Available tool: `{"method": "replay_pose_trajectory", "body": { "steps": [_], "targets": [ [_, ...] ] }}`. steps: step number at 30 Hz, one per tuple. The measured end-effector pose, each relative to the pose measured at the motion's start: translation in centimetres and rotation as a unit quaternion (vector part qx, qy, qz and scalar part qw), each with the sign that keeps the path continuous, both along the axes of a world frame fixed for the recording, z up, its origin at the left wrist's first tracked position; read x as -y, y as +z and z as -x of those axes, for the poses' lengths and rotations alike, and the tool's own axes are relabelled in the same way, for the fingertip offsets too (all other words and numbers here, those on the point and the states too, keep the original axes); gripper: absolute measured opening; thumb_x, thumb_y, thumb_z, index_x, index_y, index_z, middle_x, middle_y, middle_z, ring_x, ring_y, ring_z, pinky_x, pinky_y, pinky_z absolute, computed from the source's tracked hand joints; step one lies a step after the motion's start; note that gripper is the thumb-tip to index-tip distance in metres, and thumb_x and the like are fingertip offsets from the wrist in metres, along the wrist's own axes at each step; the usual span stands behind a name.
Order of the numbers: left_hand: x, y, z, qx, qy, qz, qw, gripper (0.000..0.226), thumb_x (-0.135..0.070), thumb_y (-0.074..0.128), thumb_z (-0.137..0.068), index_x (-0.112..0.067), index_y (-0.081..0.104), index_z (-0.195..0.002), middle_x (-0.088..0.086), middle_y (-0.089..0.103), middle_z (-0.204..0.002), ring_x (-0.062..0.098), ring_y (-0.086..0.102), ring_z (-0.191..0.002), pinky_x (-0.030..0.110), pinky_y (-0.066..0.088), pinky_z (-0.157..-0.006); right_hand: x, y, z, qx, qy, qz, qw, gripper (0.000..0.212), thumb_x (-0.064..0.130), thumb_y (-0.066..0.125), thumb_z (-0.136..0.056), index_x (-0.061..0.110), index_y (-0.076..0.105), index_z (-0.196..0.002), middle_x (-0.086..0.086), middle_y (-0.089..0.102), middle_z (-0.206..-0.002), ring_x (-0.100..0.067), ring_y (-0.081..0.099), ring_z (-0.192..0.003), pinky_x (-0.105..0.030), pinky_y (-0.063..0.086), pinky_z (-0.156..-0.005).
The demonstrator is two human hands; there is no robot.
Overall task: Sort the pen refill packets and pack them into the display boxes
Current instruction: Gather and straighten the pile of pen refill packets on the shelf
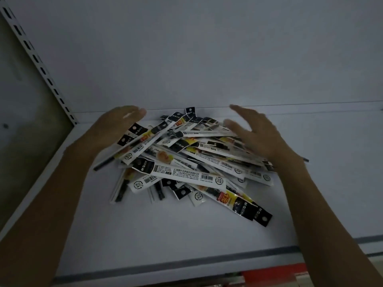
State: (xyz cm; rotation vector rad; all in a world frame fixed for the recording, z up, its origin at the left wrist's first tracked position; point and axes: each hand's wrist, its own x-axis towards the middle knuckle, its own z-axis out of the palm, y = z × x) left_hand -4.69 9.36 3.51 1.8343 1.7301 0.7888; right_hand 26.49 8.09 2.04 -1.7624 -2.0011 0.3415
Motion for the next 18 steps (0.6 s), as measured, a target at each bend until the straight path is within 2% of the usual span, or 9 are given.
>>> {"method": "replay_pose_trajectory", "body": {
  "steps": [2,4,7,9,12,14,16,17,18],
  "targets": [
    [1.4,0.1,-0.1,-0.082,-0.053,0.004,0.995,0.107,-0.091,0.042,-0.056,-0.028,0.032,-0.142,-0.001,0.029,-0.151,0.02,0.029,-0.136,0.041,0.025,-0.107,-1.0,-1.0,-3.0,0.068,-0.137,0.068,0.986,0.072,0.073,0.032,-0.082,0.028,0.037,-0.138,-0.012,0.038,-0.143,-0.034,0.032,-0.131,-0.054,0.028,-0.107],
    [1.8,-0.9,-1.4,-0.167,-0.113,-0.004,0.979,0.13,-0.1,0.034,-0.037,-0.028,0.024,-0.145,0.0,0.023,-0.154,0.021,0.021,-0.14,0.046,0.019,-0.113,-1.8,-2.1,-3.6,0.129,-0.171,0.137,0.967,0.067,0.064,0.04,-0.086,0.013,0.048,-0.128,-0.018,0.042,-0.133,-0.038,0.037,-0.122,-0.049,0.035,-0.101],
    [2.1,-3.1,-5.4,-0.269,-0.129,-0.048,0.953,0.114,-0.09,0.036,-0.06,-0.022,0.013,-0.148,0.004,0.012,-0.156,0.021,0.008,-0.143,0.042,-0.005,-0.115,-3.2,-2.3,-1.3,0.064,-0.082,0.094,0.99,0.038,0.033,0.048,-0.092,0.008,0.057,-0.12,-0.018,0.053,-0.124,-0.034,0.05,-0.11,-0.036,0.04,-0.092],
    [2.9,-3.9,-7.2,-0.305,-0.137,-0.104,0.937,0.1,-0.08,0.029,-0.073,-0.019,0.007,-0.148,0.004,0.009,-0.157,0.018,0.002,-0.144,0.036,-0.014,-0.111,-3.8,-1.7,0.5,0.046,-0.031,0.09,0.994,0.034,0.015,0.047,-0.092,0.009,0.057,-0.124,-0.016,0.052,-0.129,-0.031,0.05,-0.114,-0.032,0.038,-0.095],
    [3.8,-3.7,-7.4,-0.234,-0.172,-0.167,0.942,0.087,-0.063,0.022,-0.071,-0.021,0.018,-0.147,0.003,0.022,-0.154,0.015,0.005,-0.143,0.034,-0.013,-0.112,-4.4,-1.1,2.0,0.036,0.018,0.098,0.994,0.044,-0.001,0.039,-0.087,0.014,0.058,-0.124,-0.011,0.05,-0.134,-0.027,0.049,-0.116,-0.026,0.039,-0.093],
    [4.2,-2.6,-6.9,-0.159,-0.179,-0.196,0.951,0.079,-0.056,0.028,-0.072,-0.023,0.028,-0.144,0.003,0.025,-0.152,0.013,0.006,-0.141,0.04,-0.009,-0.113,-4.5,-0.9,2.2,0.001,0.027,0.104,0.994,0.047,-0.003,0.034,-0.087,0.016,0.062,-0.119,-0.009,0.054,-0.13,-0.021,0.059,-0.092,-0.018,0.046,-0.072],
    [4.0,-1.2,-5.9,-0.107,-0.128,-0.232,0.958,0.074,-0.056,0.03,-0.074,-0.024,0.035,-0.14,-0.004,0.025,-0.149,0.011,0.007,-0.139,0.046,-0.005,-0.115,-4.6,-0.4,1.9,-0.039,0.016,0.075,0.996,0.041,0.003,0.033,-0.092,0.015,0.062,-0.118,-0.009,0.059,-0.123,-0.007,0.052,-0.065,-0.01,0.039,-0.051],
    [3.5,-0.6,-5.0,-0.093,-0.079,-0.237,0.964,0.071,-0.057,0.03,-0.076,-0.025,0.038,-0.139,-0.007,0.025,-0.147,0.011,0.008,-0.14,0.047,-0.003,-0.115,-4.3,0.0,1.5,-0.056,0.003,0.058,0.997,0.038,0.009,0.033,-0.094,0.012,0.061,-0.119,-0.01,0.06,-0.117,-0.005,0.049,-0.065,-0.011,0.039,-0.054],
    [2.8,-0.3,-3.6,-0.084,-0.025,-0.224,0.971,0.067,-0.057,0.031,-0.079,-0.026,0.04,-0.138,-0.008,0.026,-0.147,0.013,0.011,-0.141,0.046,0.001,-0.116,-4.0,0.3,0.9,-0.067,-0.017,0.048,0.996,0.036,0.016,0.034,-0.096,0.009,0.059,-0.121,-0.011,0.06,-0.113,-0.01,0.054,-0.074,-0.017,0.043,-0.065]
  ]
}}
